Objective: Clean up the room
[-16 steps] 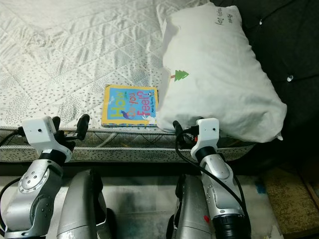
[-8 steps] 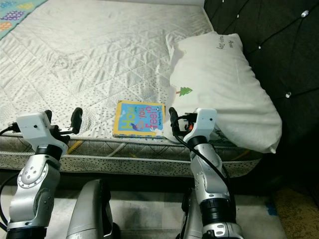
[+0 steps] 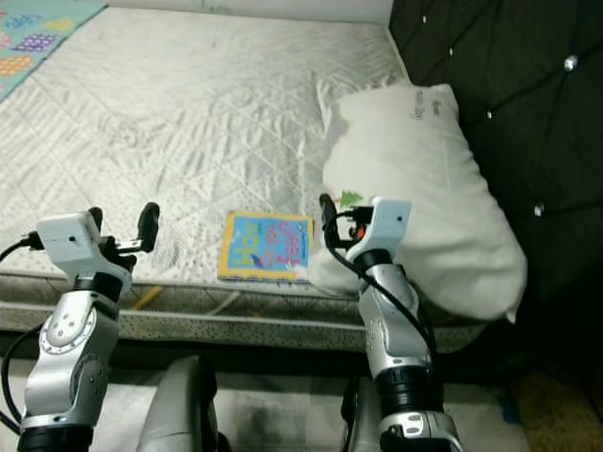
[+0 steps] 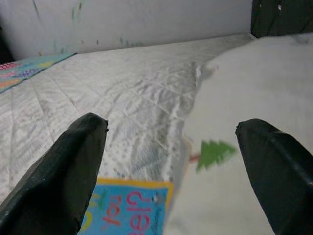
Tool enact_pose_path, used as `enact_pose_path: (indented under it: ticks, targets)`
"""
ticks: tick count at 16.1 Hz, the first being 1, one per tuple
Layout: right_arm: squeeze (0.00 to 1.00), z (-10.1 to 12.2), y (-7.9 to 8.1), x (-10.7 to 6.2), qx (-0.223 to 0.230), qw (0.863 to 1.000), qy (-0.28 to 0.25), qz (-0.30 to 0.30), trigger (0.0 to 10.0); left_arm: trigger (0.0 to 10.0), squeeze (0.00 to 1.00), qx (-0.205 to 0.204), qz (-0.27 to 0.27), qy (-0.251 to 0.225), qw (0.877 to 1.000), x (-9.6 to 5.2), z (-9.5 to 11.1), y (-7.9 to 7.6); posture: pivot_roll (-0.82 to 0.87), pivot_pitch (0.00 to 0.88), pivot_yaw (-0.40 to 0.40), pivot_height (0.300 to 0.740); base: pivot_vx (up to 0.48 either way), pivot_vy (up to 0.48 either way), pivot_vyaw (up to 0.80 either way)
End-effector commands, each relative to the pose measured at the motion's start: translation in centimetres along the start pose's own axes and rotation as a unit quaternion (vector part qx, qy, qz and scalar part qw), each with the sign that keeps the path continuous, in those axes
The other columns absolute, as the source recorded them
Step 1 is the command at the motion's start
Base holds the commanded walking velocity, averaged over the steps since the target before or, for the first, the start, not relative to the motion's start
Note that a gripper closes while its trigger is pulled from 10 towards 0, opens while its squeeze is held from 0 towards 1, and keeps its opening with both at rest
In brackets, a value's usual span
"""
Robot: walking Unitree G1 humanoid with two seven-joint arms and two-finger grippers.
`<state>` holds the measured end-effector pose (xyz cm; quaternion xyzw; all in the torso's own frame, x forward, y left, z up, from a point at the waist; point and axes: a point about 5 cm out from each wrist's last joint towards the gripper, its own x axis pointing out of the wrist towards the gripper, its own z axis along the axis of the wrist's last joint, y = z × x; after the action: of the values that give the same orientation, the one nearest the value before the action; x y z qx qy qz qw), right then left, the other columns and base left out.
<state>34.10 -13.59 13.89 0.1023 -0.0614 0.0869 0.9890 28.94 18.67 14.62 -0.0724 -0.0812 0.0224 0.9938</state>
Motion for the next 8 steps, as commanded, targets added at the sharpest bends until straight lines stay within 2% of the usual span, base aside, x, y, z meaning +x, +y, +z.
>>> enact_pose_path:
  ticks: [1,8]
  targets:
    - [0.00,0.1,-0.1,0.1,0.004,1.000,-0.004,-0.003,10.0,10.0,0.00,0.001,0.001,0.000,1.000,0.1,-0.1,-0.1,0.12,0.037,-0.009,0.641,0.000,0.000,0.00]
    - [0.00,-0.3,-0.9,-0.4,0.000,1.000,-0.007,-0.027,10.0,10.0,0.00,0.005,-0.003,0.012,1.000,-0.4,-1.1,0.0,0.12,0.012,0.005,0.711,0.000,0.000,0.00]
